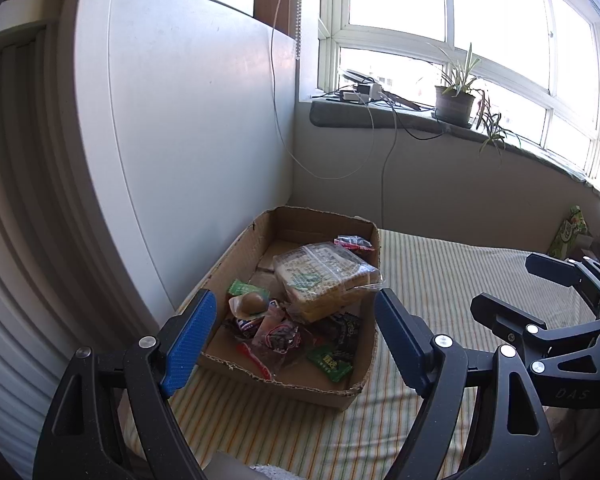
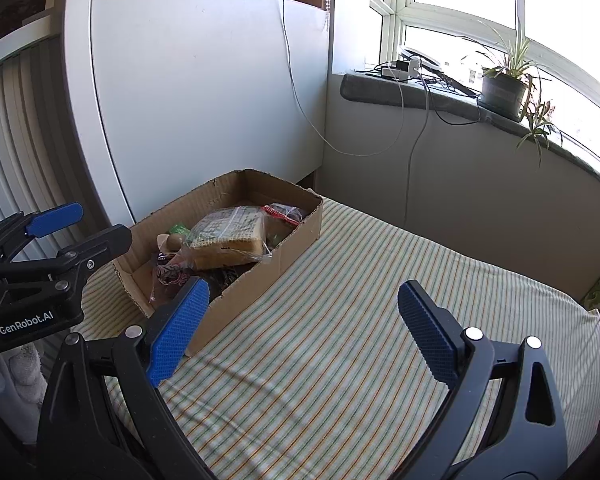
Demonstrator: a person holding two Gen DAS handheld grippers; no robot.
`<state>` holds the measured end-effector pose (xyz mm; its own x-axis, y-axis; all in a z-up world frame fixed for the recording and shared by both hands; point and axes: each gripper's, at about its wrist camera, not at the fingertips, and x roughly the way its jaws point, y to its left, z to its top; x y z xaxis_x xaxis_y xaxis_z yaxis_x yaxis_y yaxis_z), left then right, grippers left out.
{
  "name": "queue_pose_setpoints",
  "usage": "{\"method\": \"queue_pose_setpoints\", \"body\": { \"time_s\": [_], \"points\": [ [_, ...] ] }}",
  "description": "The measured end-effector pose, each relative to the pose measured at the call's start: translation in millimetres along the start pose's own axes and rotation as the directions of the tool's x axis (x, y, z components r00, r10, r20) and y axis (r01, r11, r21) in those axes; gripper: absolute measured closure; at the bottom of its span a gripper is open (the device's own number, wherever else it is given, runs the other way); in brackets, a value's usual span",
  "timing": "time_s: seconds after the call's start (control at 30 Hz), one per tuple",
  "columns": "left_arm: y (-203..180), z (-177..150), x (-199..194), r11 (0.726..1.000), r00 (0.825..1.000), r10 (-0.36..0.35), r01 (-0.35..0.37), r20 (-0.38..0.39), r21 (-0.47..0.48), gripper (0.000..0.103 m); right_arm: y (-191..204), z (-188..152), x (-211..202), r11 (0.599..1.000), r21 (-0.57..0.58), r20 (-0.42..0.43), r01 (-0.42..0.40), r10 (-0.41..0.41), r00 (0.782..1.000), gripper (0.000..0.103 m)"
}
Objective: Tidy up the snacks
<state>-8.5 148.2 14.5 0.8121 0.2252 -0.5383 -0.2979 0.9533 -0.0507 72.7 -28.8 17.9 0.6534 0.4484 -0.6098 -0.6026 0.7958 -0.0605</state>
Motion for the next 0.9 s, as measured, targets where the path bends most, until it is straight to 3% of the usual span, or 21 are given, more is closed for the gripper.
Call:
{"method": "queue_pose_setpoints", "body": {
  "time_s": [0.9],
  "points": [
    [-2.1, -2.5, 1.5, 1.0, 1.0, 0.0, 0.0, -0.005, 0.002, 0.022, -5.2, -5.7, 1.3, 1.0, 0.012, -0.009, 0.005, -0.005, 1.0, 0.006]
  ]
}}
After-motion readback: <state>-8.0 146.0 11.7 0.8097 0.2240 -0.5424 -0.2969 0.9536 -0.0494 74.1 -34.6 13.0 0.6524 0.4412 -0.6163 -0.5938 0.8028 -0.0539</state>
